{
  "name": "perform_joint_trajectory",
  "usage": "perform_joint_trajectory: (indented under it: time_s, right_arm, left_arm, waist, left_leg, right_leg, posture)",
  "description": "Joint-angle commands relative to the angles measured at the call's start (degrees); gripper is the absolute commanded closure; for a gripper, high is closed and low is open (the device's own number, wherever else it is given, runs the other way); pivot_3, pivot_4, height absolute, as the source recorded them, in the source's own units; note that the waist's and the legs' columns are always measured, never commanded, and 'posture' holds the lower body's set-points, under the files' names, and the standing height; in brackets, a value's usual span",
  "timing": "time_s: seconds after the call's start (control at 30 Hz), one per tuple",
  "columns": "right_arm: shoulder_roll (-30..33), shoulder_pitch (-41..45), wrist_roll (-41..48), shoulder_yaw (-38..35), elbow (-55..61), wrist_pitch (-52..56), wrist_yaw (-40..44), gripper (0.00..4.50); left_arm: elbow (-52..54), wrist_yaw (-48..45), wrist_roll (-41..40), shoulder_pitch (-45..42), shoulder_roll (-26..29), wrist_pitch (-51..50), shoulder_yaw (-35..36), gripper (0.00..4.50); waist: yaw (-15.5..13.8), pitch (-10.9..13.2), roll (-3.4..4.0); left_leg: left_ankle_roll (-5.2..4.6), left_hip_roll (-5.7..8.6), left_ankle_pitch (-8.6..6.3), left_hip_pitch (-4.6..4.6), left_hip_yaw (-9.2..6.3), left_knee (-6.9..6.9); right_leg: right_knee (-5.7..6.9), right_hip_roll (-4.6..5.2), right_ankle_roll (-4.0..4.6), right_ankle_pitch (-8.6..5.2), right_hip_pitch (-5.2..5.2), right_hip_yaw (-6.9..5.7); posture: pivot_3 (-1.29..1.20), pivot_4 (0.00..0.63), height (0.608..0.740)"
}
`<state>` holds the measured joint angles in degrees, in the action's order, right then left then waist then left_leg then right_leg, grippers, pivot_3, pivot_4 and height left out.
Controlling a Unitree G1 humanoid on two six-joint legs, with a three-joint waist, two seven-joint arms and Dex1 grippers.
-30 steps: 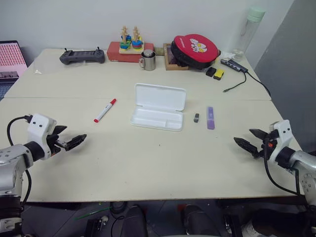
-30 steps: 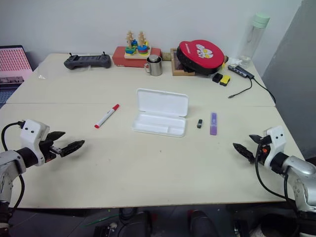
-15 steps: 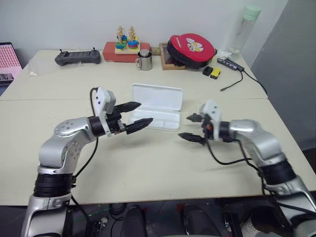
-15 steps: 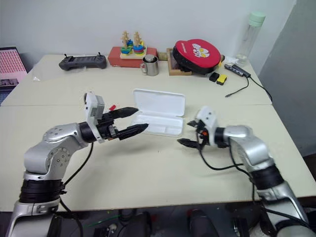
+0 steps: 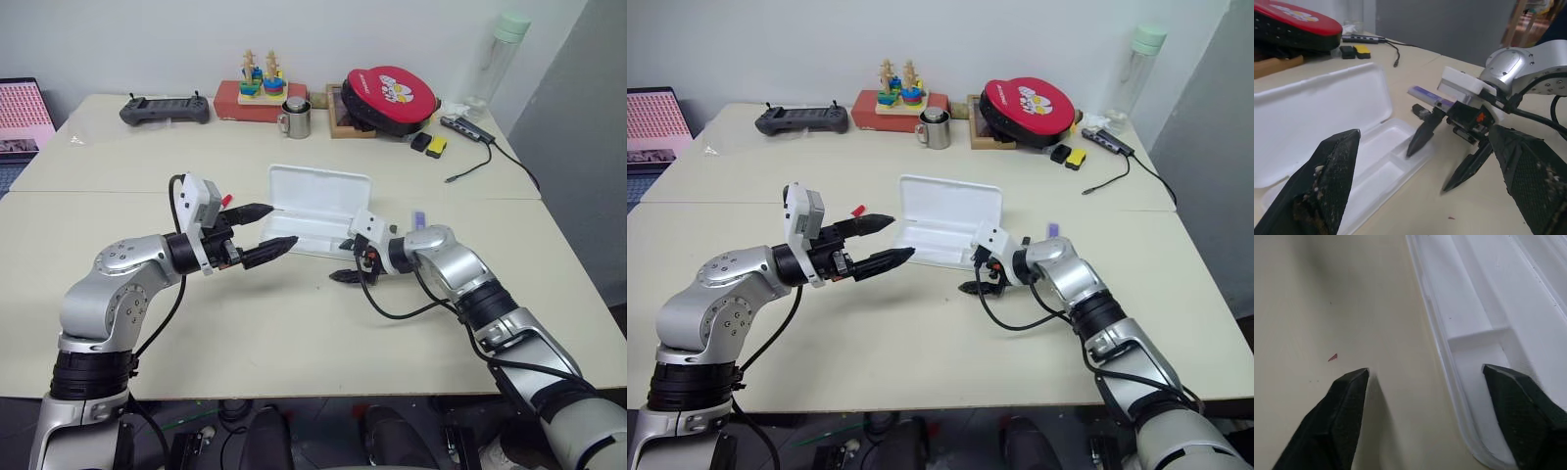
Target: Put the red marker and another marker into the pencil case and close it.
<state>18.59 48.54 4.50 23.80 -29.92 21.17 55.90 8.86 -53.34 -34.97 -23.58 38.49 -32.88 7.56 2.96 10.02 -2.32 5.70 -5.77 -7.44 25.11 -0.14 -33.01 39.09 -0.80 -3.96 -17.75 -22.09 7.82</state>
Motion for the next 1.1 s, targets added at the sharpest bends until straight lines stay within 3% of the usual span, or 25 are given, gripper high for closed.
perform_joint_trajectory:
  time_s: [0.03,0.47,0.7,1.1]
  right_arm:
    - [-0.43,1.20,-1.35,-1.32,-2.07,-1.73,0.51,1.73]
    - [-1.57,0.69,-2.96,-3.31,-3.75,-7.60,0.15,4.46]
    - [-1.10,-3.77,-3.29,-2.59,1.56,-12.89,2.51,4.46]
    - [1.57,-10.58,-2.50,0.19,13.90,-9.20,10.53,4.46]
  left_arm:
    - [1.49,0.43,-0.01,-0.46,0.31,1.16,1.41,0.00]
    - [0.22,0.28,-0.75,-1.27,0.34,0.56,1.45,0.00]
    - [0.11,-0.11,-0.53,-1.17,0.69,0.46,1.19,0.00]
    - [3.31,-3.86,-1.34,3.23,3.37,-1.01,0.47,0.00]
  waist:
    - [0.01,0.00,0.00]
    - [0.13,0.00,0.00]
    - [0.29,0.00,0.00]
    - [0.30,0.01,0.02]
  left_leg:
    - [0.00,0.00,0.00,0.00,0.00,-0.01]
    - [0.01,0.00,-0.01,0.00,0.00,0.13]
    - [0.01,0.00,-0.01,0.00,0.00,0.10]
    - [0.02,-0.01,-0.01,-0.01,0.00,0.13]
  right_leg:
    - [0.00,0.00,-0.01,0.01,0.00,0.01]
    - [0.01,0.00,0.20,0.06,-0.03,-0.02]
    - [0.00,0.00,0.18,0.05,-0.02,-0.01]
    - [0.00,0.00,0.08,-0.03,-0.04,-0.01]
  posture:
    - [0.00,0.150,0.740]
    - [0.00,0.150,0.740]
    - [0.00,0.150,0.740]
    - [0.00,0.150,0.740]
